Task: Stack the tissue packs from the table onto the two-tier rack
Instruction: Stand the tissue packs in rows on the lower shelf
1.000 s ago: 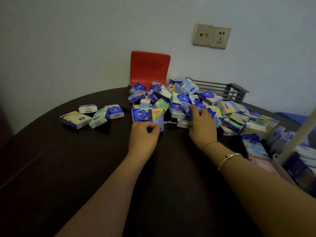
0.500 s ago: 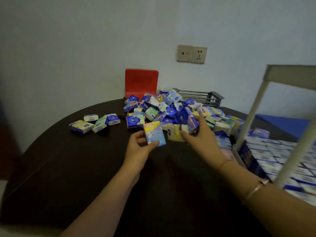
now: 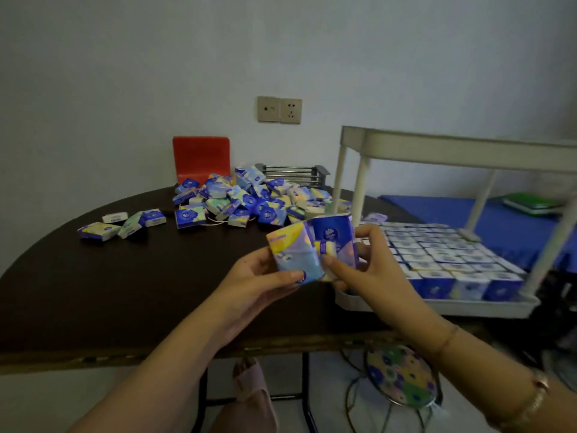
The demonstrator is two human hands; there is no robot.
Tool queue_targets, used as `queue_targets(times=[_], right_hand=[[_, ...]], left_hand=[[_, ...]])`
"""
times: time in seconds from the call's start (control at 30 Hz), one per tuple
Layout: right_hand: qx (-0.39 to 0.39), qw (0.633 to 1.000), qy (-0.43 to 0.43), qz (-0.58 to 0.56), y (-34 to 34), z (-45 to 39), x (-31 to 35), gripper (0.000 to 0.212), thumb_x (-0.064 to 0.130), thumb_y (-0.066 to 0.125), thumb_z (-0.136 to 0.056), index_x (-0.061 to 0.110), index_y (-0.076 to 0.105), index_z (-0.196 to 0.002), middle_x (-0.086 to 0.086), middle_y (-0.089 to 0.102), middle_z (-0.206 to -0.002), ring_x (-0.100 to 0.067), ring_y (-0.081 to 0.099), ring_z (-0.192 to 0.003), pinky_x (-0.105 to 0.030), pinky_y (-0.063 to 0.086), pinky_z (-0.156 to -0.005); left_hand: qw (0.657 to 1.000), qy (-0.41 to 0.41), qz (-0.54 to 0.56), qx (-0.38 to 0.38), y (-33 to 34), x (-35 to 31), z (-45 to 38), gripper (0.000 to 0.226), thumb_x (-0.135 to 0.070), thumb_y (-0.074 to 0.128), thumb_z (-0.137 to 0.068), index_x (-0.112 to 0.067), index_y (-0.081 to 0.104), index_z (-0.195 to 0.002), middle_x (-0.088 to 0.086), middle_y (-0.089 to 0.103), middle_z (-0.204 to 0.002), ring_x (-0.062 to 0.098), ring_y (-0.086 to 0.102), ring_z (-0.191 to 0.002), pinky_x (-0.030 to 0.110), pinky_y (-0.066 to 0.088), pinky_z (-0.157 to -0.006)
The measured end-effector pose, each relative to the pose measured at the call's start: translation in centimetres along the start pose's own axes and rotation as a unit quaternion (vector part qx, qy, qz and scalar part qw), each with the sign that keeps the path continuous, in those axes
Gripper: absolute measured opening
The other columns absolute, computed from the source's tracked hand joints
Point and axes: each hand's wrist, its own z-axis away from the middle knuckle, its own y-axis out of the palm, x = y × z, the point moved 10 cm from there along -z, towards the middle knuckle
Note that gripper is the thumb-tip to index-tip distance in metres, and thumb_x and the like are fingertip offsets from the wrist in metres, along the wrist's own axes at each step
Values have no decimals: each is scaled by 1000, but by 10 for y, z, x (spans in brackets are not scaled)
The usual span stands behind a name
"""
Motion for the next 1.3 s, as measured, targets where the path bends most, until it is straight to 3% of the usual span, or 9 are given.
queue_targets(times=[0.13,0.23,0.33,0.43,0.6,0.83,0.97,1.13,1.3], right_hand=[[20,999,40,-30,-36,8,-7,19,29,58,-89,14,47,-93,-6,73,-83,-15,70,-75,-32,58,-67],[24,999,36,18,-63,8,-14,20,28,54,-92,8,50,-94,-14,72,-88,-22,69,-82,-35,53,-74],[33,990,-27,131,-81,4,-14,13,25,59,-89,13,56,-91,-2,65,-101,-12,62,-93,-28,50,-80],[33,966,-70,247,-87,-3,-22,6,30,64,-85,25,60,-86,7,59,-95,-6,51,-88,-16,39,-71],[43,928,-133,345,-75,-6,-24,23,36,62,-86,47,44,-96,26,53,-91,3,48,-95,-33,36,-92],[35,904,-171,391,-69,-11,-24,29,31,64,-86,37,43,-107,33,43,-99,2,41,-102,-30,28,-96],[61,902,-184,387,-67,-12,-25,52,26,67,-85,45,35,-122,31,43,-100,3,39,-103,-23,25,-96],[1,890,-223,398,-67,-12,-25,29,24,71,-82,21,55,-106,20,48,-106,-6,41,-108,-31,28,-95],[-25,835,-263,482,-63,-10,-28,29,35,64,-80,25,50,-103,6,54,-109,-15,43,-106,-29,27,-88]], left_hand=[[999,4,-36,18,28,-2,-2,47,-1,67,-67,-7,63,-113,13,70,-112,24,66,-103,36,52,-91],[998,4,-54,30,43,-2,-7,44,-1,68,-66,-11,65,-109,9,71,-108,21,68,-99,34,53,-90],[997,9,-66,24,45,-4,-12,46,-2,68,-65,-12,65,-110,6,72,-107,20,69,-99,33,53,-90],[997,8,-75,16,38,-4,-14,48,-2,68,-65,-13,64,-111,6,72,-107,19,69,-98,30,55,-88],[995,-4,-99,16,26,0,-16,51,-2,69,-63,-15,63,-113,3,72,-106,17,69,-99,28,56,-85],[995,-3,-98,31,21,4,-27,53,1,75,-66,-14,63,-115,5,72,-109,18,68,-102,26,56,-83],[993,-1,-105,56,27,9,-31,62,-9,82,-53,-17,65,-113,4,72,-109,17,68,-102,23,56,-77],[991,3,-112,78,34,16,-33,55,-4,76,-59,-18,65,-112,2,72,-108,14,68,-101,22,56,-77],[988,15,-131,77,35,19,-33,49,-2,81,-57,-21,72,-102,3,72,-108,16,67,-102,21,55,-79]])
